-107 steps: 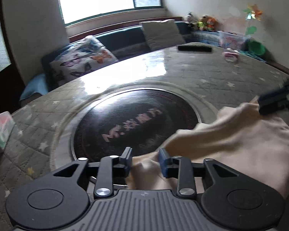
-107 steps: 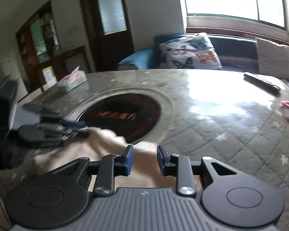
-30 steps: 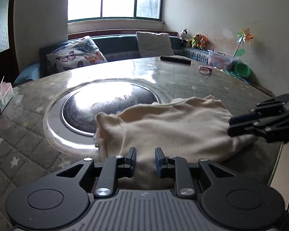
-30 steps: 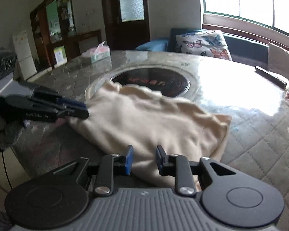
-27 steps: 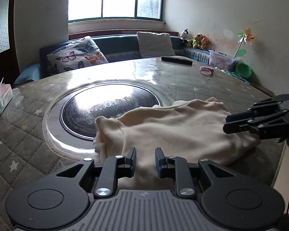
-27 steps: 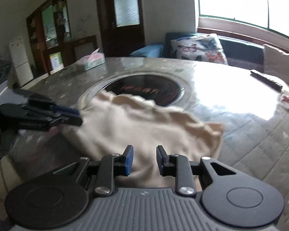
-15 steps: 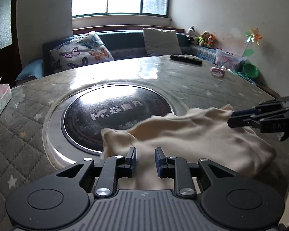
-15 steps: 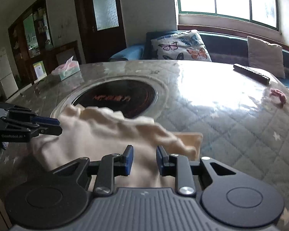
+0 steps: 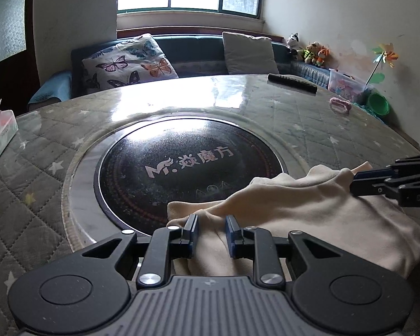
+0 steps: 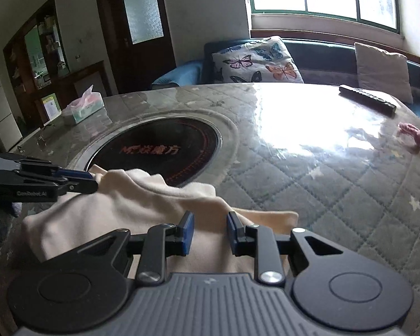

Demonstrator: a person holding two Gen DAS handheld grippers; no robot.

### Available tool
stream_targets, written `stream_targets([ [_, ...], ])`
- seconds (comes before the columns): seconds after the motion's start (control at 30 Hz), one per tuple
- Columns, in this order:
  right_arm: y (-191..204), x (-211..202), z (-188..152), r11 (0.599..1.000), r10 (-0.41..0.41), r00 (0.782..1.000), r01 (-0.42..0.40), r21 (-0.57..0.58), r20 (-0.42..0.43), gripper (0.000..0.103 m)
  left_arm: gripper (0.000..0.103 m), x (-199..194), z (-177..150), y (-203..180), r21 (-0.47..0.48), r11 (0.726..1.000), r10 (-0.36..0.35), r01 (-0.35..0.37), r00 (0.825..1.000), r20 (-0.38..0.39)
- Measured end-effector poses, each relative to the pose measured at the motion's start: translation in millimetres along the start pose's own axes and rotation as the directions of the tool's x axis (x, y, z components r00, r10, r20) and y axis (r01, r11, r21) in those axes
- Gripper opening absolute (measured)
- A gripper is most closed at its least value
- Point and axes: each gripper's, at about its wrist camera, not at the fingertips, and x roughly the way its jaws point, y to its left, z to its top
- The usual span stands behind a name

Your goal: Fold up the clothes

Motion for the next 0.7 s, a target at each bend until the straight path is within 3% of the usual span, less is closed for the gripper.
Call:
stream_targets([
  [0.3, 2, -5, 1, 1.0, -0.013, 1.0, 0.013, -0.016, 0.002, 0.025, 0.026, -7, 3, 1, -0.014, 1.0, 0.017, -0.017, 1.0, 0.016],
  [0.4, 11, -12, 2, 0.999, 0.0, 1.0, 0.0, -0.046, 0.007, 0.025, 0.048, -17, 3, 2, -0.028, 0.999, 0.037, -0.036, 0.999, 0.029],
  [0.7, 56, -25, -2, 0.982, 0.083, 0.997, -0.082, -0.172, -0.002, 0.026, 0.074, -45, -7, 11, -0.057, 0.993, 0.108, -0.105, 0.992, 0.059],
])
